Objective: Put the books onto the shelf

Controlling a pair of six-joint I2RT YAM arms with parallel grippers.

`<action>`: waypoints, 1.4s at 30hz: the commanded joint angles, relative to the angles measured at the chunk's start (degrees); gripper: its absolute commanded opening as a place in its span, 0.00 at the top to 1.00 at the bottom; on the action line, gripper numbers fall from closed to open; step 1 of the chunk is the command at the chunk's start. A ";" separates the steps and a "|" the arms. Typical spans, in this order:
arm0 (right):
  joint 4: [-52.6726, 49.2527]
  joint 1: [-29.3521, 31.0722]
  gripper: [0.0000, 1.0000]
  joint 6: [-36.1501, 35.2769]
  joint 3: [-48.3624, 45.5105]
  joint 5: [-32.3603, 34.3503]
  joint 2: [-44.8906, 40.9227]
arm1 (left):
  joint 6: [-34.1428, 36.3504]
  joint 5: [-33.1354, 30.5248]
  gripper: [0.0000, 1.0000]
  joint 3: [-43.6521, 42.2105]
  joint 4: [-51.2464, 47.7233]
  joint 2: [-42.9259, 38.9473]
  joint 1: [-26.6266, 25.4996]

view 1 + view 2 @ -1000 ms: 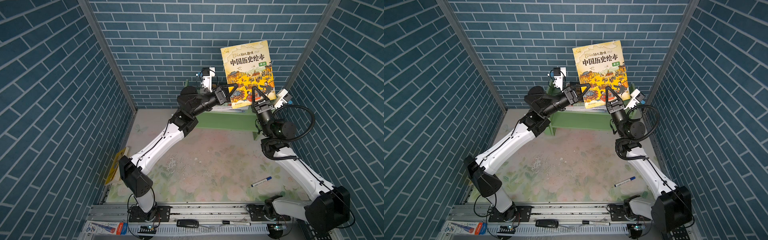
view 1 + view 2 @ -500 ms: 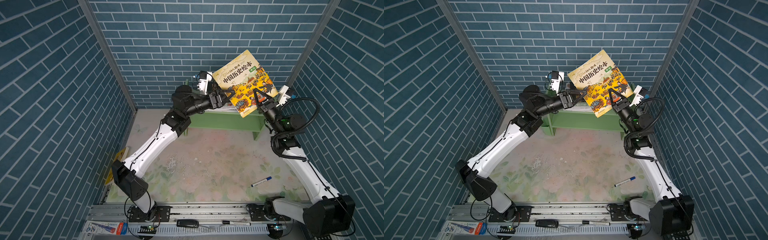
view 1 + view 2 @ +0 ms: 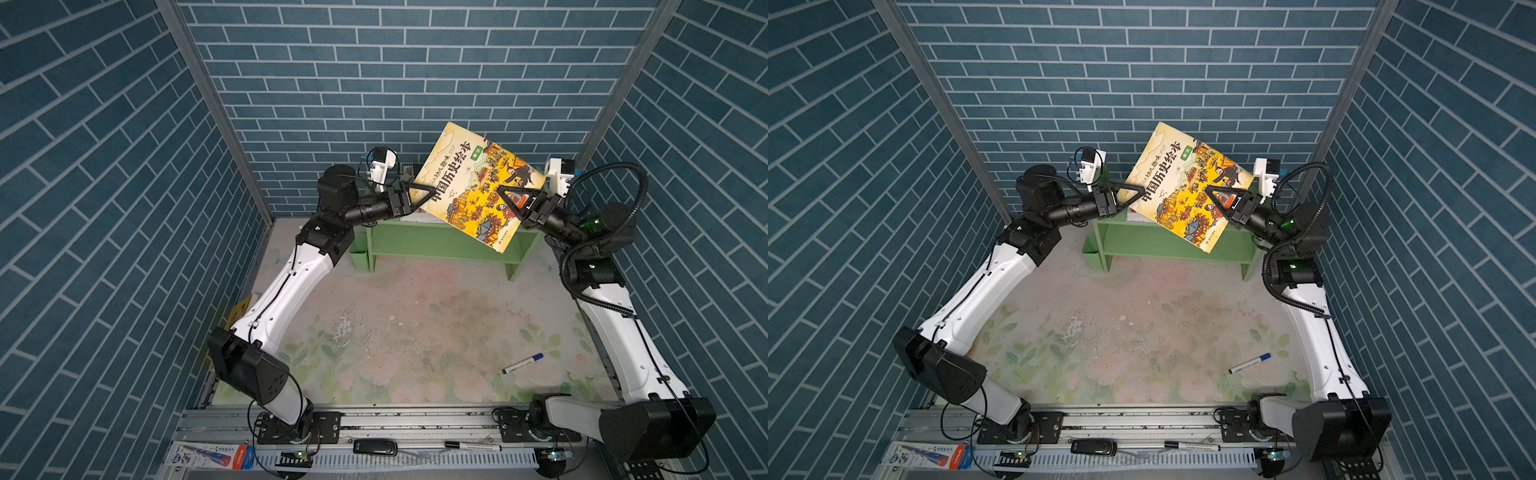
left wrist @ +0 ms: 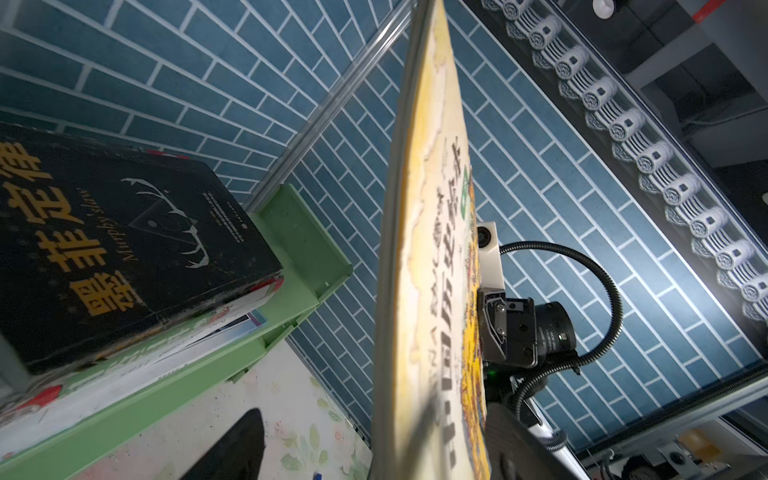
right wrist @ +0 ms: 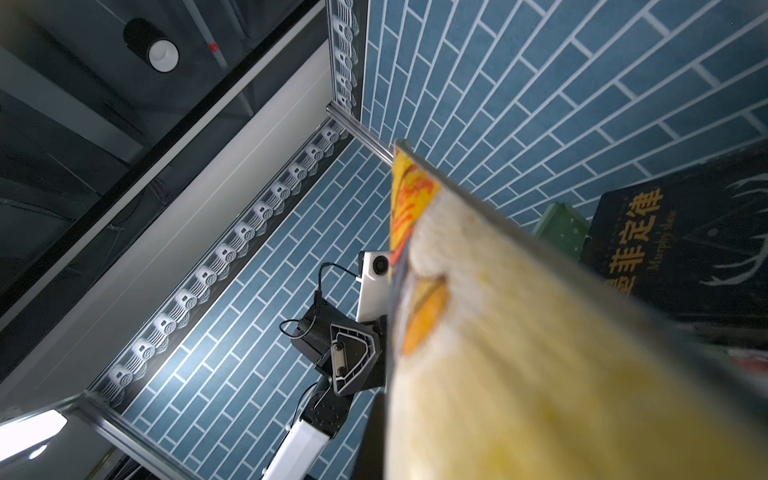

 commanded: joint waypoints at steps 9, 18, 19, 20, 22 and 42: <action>-8.55 -1.67 1.00 -3.83 9.06 -11.66 2.53 | -0.39 10.39 0.47 3.64 2.63 1.62 0.44; -9.93 -2.18 1.00 -4.97 10.62 -12.31 3.90 | -2.77 11.12 0.89 4.96 4.61 3.15 0.38; -9.68 -2.19 1.00 -4.95 10.64 -11.96 4.14 | -3.04 10.98 0.91 5.12 4.86 3.27 0.41; -9.67 -2.20 1.00 -5.07 10.90 -11.54 4.32 | -3.24 10.48 0.92 5.20 5.07 3.27 0.40; -9.65 -2.20 0.97 -5.12 11.55 -10.36 4.89 | -3.37 9.16 0.95 5.62 5.09 3.48 0.36; -34.18 -2.41 0.38 -23.13 10.73 15.48 2.58 | -7.18 -3.59 1.00 9.56 6.92 6.88 0.17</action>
